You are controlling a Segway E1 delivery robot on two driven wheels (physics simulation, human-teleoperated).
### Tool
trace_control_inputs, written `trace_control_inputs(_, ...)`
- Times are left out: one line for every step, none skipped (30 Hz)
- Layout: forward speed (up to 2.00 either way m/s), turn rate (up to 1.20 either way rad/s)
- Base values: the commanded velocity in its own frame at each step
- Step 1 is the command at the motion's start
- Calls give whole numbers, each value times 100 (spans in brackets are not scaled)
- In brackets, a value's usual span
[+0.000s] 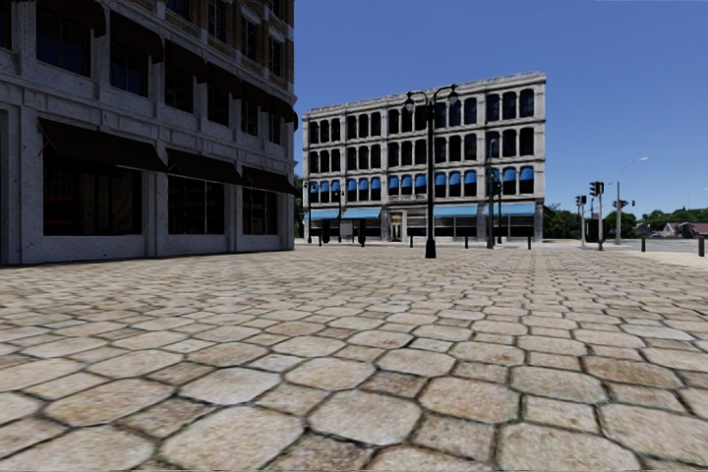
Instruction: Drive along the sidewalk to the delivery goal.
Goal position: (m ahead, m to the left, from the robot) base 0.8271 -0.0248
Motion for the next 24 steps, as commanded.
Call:
trace_control_inputs(132,6)
trace_control_inputs(122,13)
trace_control_inputs(122,13)
trace_control_inputs(106,18)
trace_control_inputs(92,25)
trace_control_inputs(75,27)
trace_control_inputs(50,28)
trace_control_inputs(50,28)
trace_control_inputs(33,28)
trace_control_inputs(14,28)
trace_control_inputs(3,28)
trace_control_inputs(3,28)
trace_control_inputs(0,28)
trace_control_inputs(0,28)
trace_control_inputs(0,28)
trace_control_inputs(0,28)
trace_control_inputs(0,23)
trace_control_inputs(0,0)
trace_control_inputs(0,0)
trace_control_inputs(0,0)
trace_control_inputs(0,0)
trace_control_inputs(0,0)
trace_control_inputs(0,0)
trace_control_inputs(0,0)
